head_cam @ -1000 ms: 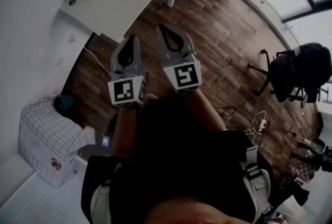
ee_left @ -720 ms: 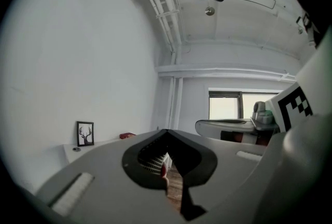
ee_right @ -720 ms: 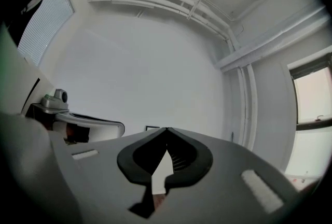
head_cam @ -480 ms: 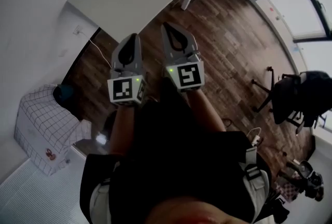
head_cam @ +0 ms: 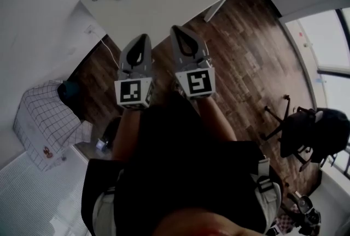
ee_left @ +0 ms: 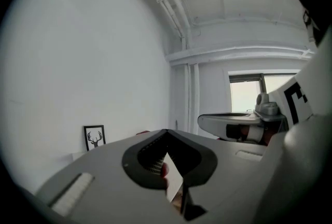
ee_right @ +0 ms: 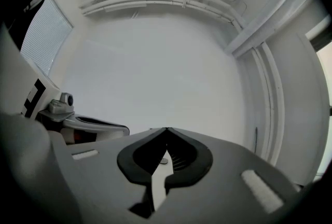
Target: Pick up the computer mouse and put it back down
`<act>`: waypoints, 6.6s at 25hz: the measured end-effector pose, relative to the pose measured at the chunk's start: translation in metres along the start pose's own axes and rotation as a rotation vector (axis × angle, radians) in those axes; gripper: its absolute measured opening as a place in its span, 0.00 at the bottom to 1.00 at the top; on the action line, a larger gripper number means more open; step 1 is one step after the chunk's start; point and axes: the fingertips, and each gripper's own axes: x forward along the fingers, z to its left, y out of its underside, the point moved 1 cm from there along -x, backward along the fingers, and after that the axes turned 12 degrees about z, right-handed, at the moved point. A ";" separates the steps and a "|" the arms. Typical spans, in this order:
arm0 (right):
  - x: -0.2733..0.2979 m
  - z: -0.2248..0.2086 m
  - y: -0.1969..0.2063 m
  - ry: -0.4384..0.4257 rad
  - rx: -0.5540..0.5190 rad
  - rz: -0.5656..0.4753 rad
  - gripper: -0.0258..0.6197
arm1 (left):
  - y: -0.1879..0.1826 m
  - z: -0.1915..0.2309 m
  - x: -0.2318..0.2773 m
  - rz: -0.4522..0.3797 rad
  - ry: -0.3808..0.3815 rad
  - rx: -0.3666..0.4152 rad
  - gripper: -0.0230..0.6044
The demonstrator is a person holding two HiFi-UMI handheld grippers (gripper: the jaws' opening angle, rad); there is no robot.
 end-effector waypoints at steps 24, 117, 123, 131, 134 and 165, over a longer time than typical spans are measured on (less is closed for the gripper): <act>0.159 0.022 0.000 -0.144 -0.054 0.080 0.06 | 0.011 0.126 0.081 0.037 -0.127 -0.049 0.04; 0.367 -0.029 0.097 -0.124 0.012 0.428 0.06 | 0.239 0.320 0.385 1.127 0.459 0.734 0.46; 0.365 -0.030 0.096 -0.123 0.012 0.425 0.06 | 0.239 0.321 0.387 1.175 0.479 0.706 0.48; 0.360 -0.031 0.099 -0.120 0.013 0.429 0.06 | 0.237 0.323 0.385 1.100 0.446 0.684 0.48; 0.358 -0.033 0.102 -0.112 0.014 0.430 0.06 | 0.233 0.325 0.384 1.035 0.393 0.670 0.47; 0.375 -0.008 0.110 -0.175 0.085 0.448 0.06 | 0.192 0.343 0.351 0.758 0.146 0.485 0.04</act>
